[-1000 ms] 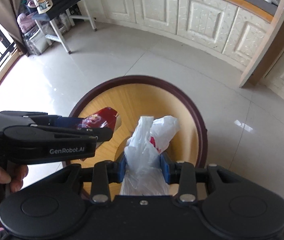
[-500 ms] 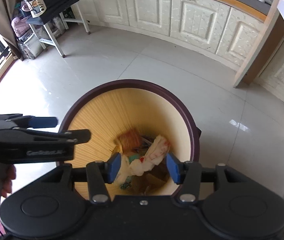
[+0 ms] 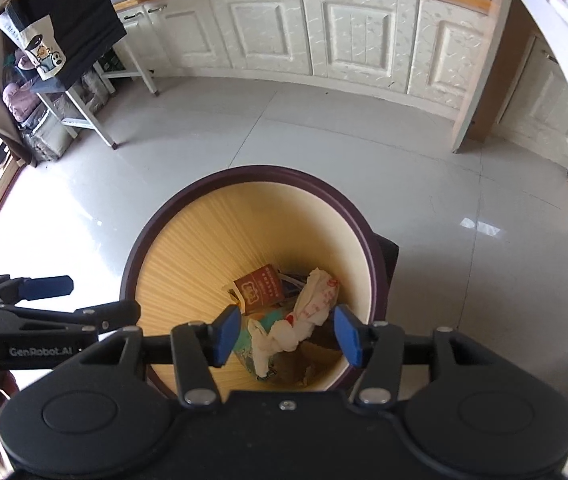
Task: Collect trash
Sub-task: 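Open both grippers to drop the bags into the wastebasket, then move both open tools back toward the table trash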
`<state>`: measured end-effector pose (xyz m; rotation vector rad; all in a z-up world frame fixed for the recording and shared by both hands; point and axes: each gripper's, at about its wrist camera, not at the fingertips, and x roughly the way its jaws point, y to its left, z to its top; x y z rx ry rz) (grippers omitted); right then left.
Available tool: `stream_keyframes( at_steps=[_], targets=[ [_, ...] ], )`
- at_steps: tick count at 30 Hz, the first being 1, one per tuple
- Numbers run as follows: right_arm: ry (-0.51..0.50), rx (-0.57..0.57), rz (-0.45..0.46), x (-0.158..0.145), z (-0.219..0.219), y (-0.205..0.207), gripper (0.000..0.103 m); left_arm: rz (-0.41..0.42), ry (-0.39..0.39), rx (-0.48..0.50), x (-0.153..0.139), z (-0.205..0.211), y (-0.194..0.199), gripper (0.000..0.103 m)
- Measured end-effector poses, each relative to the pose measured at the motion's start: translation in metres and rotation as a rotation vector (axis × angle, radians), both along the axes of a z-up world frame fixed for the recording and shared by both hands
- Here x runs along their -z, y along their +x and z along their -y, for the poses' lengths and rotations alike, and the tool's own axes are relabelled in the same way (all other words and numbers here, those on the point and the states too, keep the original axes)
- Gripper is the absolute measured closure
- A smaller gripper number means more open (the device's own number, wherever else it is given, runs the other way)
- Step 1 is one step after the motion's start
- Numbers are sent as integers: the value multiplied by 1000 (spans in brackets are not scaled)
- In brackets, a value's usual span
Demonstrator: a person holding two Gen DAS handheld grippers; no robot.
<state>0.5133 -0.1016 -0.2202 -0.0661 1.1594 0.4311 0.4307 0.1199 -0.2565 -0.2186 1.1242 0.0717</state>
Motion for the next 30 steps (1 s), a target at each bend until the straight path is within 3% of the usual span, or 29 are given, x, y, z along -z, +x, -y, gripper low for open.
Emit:
stream_keyframes(
  at_steps=[5,8,21,30],
  targets=[
    [-9,23,3,-2,2,-9,49,2,8,6,-5,2,-6,2],
    [-16,48,10,-4,5,-14,44,-4,14,15,-5,1,-10,0],
    [-56,139,70,-13,16,-47,3,21,10,31,-16,-9,-37,0],
    [-34,221,109,-25,26,-77,0,90,2,39,-41,-12,-67,0]
  ],
)
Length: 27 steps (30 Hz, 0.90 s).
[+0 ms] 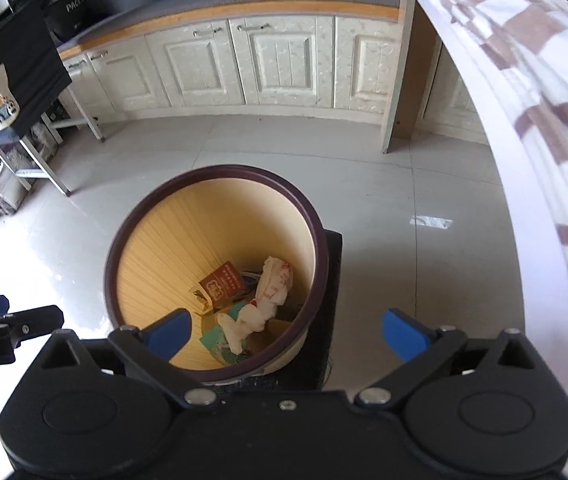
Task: Collect trash
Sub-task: 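Move both open tools back toward the table trash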
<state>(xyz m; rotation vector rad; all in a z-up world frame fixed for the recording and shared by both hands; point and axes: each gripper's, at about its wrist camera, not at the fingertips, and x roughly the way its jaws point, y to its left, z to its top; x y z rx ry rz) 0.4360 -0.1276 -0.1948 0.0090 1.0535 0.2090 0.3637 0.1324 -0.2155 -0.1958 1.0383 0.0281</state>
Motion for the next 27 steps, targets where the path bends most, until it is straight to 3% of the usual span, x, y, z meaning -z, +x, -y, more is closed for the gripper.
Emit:
stream_keyframes(
  at_steps=[14,27],
  targets=[
    [45,-48,231,-77,-2,-74,0,174,24,0,-61,5,-56,0],
    [122,-24,495,-160,45,-143,0,411,22,45,-141,35,-109,0]
  ],
)
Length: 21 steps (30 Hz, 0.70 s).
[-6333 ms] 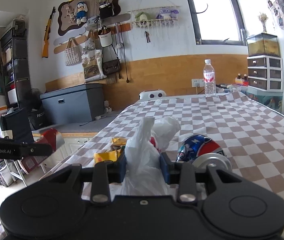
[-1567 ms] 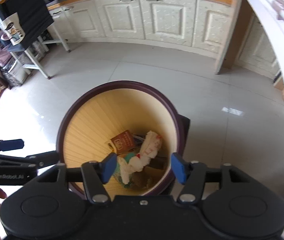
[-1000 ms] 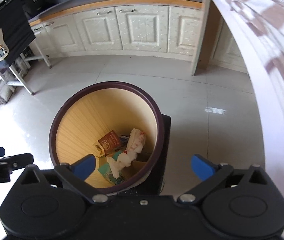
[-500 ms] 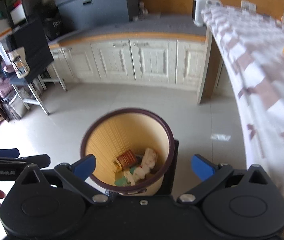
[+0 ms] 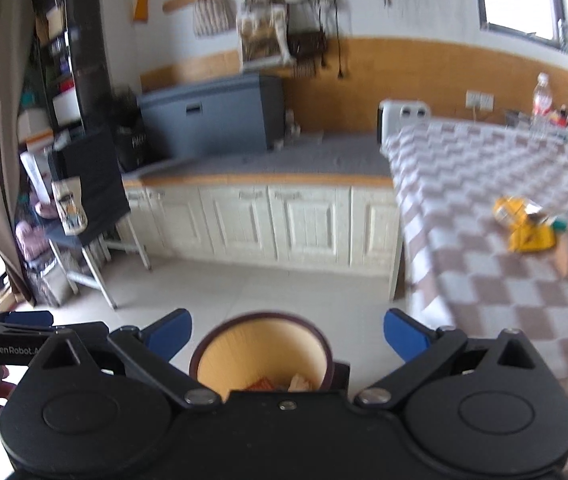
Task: Collect trash
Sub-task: 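Move both open tools back toward the table trash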
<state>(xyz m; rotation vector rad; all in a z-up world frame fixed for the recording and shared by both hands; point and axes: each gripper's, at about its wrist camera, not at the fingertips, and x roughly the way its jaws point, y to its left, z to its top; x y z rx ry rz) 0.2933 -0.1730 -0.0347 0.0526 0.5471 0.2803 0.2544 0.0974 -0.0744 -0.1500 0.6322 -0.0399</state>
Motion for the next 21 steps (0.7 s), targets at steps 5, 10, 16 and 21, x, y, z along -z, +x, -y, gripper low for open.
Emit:
stream_keyframes(
  at_steps=[5,10,16,21],
  targets=[
    [22,19,89,-26,37,-23,0,106,23,47,-32,30,-16,0],
    [40,51,187,-52,76,-47,0,208,46,95,-61,65,-28,0],
    [23,88,291,-74,124,-66,0,321,24,142,-87,113,-35,0],
    [-13,150,370,-83,167,-71,0,381,-6,192,-95,157,-32,0]
  ],
)
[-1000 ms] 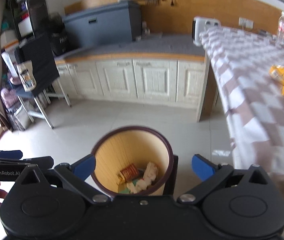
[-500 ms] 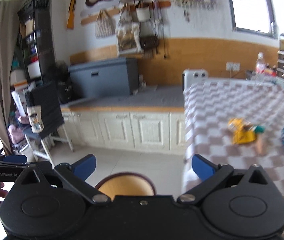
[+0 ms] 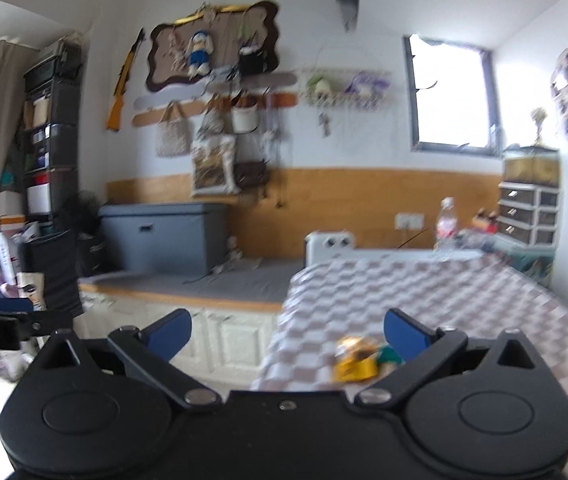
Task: Collect trash
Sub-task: 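Move both open tools back toward the table trash, then grasp the blue Pepsi can with the right gripper while the left grasps the wooden stick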
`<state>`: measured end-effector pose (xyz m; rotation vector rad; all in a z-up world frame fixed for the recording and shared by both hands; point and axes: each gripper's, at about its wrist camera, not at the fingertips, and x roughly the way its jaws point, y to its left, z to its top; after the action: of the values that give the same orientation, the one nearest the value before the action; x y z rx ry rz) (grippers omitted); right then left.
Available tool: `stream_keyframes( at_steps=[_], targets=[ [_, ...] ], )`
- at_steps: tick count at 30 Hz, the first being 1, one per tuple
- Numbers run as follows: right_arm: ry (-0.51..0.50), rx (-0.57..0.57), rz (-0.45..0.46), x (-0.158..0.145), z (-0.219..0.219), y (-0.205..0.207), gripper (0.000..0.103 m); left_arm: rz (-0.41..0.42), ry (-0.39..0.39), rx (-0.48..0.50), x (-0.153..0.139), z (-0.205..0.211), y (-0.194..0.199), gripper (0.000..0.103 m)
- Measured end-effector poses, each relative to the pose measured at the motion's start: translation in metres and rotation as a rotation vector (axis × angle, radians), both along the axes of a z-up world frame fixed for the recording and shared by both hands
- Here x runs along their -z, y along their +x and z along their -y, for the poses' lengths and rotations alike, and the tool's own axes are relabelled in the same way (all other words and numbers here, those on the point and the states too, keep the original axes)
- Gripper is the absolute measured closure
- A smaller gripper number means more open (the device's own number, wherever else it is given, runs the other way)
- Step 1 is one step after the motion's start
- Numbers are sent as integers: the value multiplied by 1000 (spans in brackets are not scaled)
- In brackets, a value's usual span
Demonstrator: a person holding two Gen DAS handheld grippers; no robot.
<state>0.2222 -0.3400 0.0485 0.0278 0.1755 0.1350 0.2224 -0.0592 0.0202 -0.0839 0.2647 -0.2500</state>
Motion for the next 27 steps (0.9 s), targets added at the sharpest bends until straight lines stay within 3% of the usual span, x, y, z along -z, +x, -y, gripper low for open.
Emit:
stream_keyframes(
  at_steps=[6,14,20,21,27],
  targets=[
    [-2,58,55,-3,61,7,0,-9,-9,52,3,54,21,0],
    [-21,120,36,2,123,52,0,-33,4,118,6,123,62,0],
    [-7,149,-29,28,164,104,2,-77,1,146,18,177,97,0],
    [-7,153,-48,34,170,114,7,-88,-3,153,23,186,103,0],
    [28,141,-153,75,196,160,12,-187,-83,206,57,226,134,1]
  ],
)
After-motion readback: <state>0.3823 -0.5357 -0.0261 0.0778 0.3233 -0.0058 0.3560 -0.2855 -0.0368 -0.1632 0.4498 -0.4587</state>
